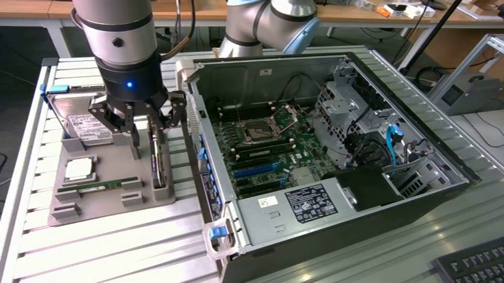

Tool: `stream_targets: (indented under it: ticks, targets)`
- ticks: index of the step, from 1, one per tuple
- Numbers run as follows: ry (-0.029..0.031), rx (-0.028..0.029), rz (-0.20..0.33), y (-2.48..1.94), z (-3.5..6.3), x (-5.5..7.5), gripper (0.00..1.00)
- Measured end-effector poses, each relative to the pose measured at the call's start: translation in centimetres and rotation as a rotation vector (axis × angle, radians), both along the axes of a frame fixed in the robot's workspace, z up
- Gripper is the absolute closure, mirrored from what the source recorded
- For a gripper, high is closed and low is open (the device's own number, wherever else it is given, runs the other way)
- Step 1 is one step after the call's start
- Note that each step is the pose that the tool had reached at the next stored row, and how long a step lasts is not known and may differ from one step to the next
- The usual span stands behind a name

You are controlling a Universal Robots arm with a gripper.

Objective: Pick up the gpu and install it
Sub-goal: 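Pick up the gpu and move the gpu toward the slot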

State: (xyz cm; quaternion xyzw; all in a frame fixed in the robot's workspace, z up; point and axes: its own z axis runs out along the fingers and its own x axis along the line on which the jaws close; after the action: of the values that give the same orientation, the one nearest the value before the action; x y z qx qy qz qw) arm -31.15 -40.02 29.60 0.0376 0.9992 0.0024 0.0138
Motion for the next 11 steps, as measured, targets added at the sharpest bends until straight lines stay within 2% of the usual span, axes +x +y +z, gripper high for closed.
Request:
stream_targets:
  ticks: [11]
  targets:
    - [0.0000,-0.0004,0.000,0.00,-0.52,0.00,0.52]
